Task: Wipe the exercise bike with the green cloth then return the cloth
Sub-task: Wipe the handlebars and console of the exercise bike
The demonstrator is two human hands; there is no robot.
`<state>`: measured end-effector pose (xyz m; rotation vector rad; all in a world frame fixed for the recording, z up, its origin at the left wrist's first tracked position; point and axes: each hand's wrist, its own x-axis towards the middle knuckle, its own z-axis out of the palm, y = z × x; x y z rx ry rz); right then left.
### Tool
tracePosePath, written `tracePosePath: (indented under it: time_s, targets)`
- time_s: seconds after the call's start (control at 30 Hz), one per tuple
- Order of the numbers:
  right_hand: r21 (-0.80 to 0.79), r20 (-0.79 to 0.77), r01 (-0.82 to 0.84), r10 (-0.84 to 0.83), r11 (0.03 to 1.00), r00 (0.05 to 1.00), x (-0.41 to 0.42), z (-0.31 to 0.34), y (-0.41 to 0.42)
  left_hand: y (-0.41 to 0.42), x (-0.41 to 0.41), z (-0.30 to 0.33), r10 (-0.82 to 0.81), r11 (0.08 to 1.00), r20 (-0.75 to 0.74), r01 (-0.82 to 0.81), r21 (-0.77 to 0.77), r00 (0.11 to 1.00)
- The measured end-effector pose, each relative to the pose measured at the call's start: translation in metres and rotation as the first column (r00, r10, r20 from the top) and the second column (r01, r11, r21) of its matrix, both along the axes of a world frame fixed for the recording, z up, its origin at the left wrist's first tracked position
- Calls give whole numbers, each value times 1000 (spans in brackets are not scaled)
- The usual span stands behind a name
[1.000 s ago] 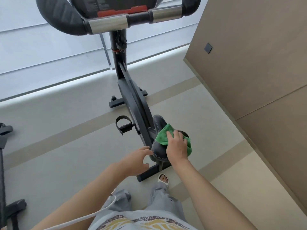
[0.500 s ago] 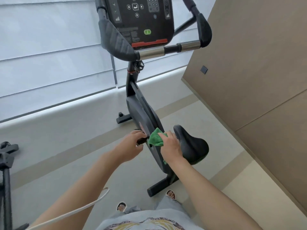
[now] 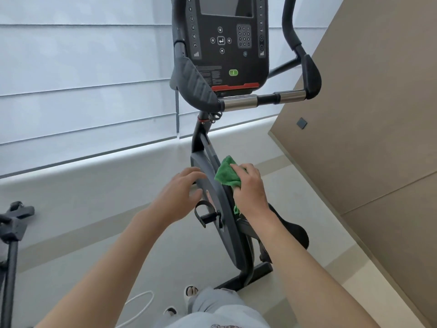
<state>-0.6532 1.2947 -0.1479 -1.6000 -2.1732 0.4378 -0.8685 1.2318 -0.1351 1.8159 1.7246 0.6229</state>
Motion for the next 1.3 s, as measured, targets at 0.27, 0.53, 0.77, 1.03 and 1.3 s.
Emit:
tracePosePath:
  time_s: [0.27, 0.53, 0.77, 1.03, 1.3]
  targets:
    - [186, -168, -39, 71, 982, 983, -13, 31, 59, 79, -18, 18, 62, 982, 18, -64, 179, 998]
    - [374, -353, -59, 201, 925, 914, -39, 97, 159, 162, -47, 81, 208, 900, -123, -140, 413, 970]
    - [375, -362, -110, 255, 921, 897, -45, 116, 216, 203, -59, 103, 288, 855, -70, -223, 469, 955]
    - [304, -282, -349, 434, 887, 856, -86, 102, 213, 225, -85, 87, 302, 848, 66, -299, 438, 951]
    - [416, -25, -226, 260, 881, 965, -148, 83, 200, 227, -136, 57, 296, 882, 271, -371, 291, 916]
